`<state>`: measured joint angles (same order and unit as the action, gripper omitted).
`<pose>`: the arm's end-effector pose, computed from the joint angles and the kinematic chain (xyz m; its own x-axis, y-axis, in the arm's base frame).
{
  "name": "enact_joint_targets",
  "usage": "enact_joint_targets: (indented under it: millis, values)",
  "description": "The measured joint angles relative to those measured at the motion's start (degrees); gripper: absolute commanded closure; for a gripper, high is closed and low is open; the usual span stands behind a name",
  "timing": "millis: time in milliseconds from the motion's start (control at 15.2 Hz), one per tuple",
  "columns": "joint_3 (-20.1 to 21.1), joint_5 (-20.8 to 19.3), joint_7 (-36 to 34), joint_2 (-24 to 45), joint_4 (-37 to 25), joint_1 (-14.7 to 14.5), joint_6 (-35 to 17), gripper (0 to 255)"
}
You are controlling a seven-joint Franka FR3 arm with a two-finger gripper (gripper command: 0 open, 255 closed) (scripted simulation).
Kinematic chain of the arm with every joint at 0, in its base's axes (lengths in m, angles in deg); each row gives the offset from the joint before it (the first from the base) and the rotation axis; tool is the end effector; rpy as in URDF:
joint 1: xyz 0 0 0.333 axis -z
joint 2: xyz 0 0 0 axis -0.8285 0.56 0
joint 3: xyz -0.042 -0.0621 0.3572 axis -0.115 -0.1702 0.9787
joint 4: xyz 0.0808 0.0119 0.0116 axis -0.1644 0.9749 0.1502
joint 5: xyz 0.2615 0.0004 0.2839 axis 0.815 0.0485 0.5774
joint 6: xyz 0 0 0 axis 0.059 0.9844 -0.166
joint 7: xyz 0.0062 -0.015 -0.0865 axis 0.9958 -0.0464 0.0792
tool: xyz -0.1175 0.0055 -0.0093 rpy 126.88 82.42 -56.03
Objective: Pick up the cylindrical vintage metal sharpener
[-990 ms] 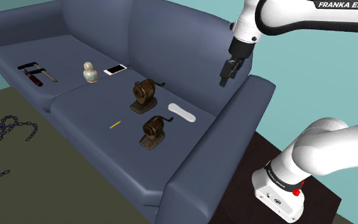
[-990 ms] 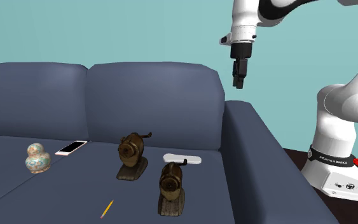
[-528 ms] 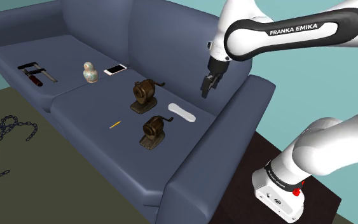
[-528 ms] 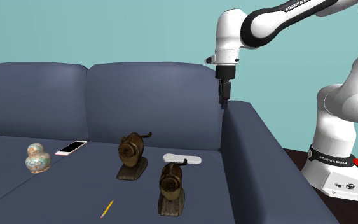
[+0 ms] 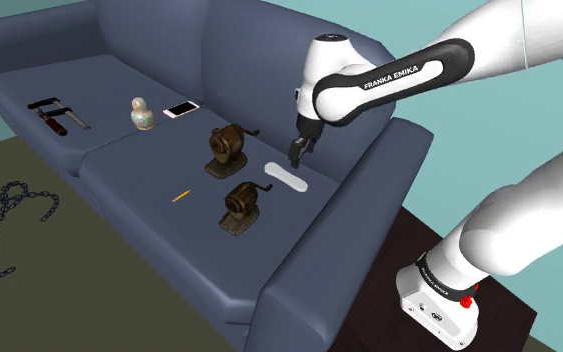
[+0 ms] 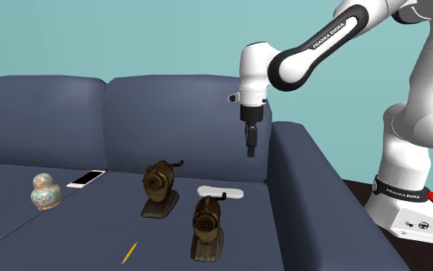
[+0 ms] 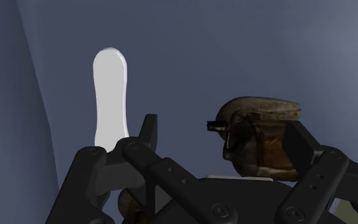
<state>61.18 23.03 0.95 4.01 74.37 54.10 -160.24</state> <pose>0.4468 0.1307 0.4132 0.9402 0.3407 -0.0046 0.3407 -0.9399 0.0236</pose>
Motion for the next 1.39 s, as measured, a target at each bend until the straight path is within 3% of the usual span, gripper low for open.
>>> enact_joint_targets:
  millis: [396,726,1320,1386]
  values:
    - [1.5,-6.5,-5.1,13.4,-5.0,-1.0,-7.4,0]
    - [0.3,-13.1,-9.1,25.4,-11.4,-3.0,-12.1,0]
    - [-1.7,-17.1,-12.0,33.3,-13.8,-5.0,-17.1,0]
    - [-1.8,-17.2,-12.0,33.5,-14.0,-5.0,-17.2,255]
